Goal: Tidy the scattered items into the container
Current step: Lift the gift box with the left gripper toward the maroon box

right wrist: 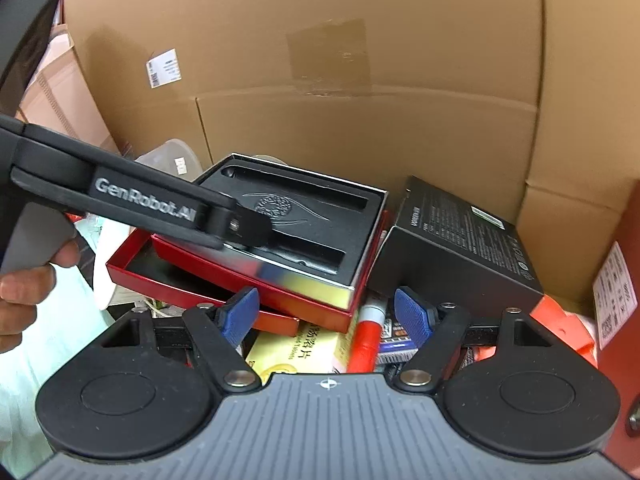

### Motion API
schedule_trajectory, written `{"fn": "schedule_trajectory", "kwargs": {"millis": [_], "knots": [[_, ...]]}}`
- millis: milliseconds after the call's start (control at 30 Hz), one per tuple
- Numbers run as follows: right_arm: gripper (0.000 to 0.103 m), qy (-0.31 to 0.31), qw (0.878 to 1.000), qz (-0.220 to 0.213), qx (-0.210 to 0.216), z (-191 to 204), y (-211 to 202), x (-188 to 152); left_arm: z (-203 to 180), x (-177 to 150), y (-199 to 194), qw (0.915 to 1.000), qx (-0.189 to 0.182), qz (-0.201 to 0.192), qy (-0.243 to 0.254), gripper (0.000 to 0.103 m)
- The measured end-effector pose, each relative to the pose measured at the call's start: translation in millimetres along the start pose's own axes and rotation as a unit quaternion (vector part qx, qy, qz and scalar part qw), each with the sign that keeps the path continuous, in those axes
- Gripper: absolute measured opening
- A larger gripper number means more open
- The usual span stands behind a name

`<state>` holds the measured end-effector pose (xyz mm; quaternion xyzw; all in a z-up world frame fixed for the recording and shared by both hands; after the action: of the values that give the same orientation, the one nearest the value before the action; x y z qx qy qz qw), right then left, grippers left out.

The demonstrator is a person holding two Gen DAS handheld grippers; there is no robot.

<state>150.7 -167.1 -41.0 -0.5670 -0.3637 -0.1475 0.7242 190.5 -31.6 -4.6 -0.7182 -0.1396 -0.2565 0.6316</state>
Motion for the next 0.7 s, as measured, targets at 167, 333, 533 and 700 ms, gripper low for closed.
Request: {"fn": "schedule_trajectory", "kwargs": {"millis": [167,333,533,700], "knots": [[0.067,-0.021,1.0,0.004,0.003,8.1,-4.3,-1.6,2.6,-8.0,-3.7,0.9999,-0.011,0.007,-0.003,0.072],[0.063,-0.013,1.0,0.006,0.006,12.4,-18.5,-9.8,-1.1,-18.4,-16.2,0.9999,-0.009,0.008,-0.004,0.07],[0.055,-0.022,1.0,0.004,0.004,19.4,-40.2,-21.2,-8.1,-35.0,-28.4,0.9999,-0.002,0.012,-0.004,0.07],[0.057,-0.031,0.999,0.012,0.021,24.1,-55.1,-38.5,-7.9,-52.9,-34.5,0.9997,-0.015,0.021,-0.001,0.071]]}}
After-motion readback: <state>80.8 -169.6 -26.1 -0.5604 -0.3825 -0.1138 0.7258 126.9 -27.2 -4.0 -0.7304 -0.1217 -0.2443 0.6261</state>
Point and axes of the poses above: each gripper's, at about its wrist camera, not at the fingertips, and y roughly the way its jaws point, z to its left, x to its top, the point moved 3 cm from there along y, roughly the way its jaws point, and after that the axes turned 12 degrees about z, right-handed, at the moved point
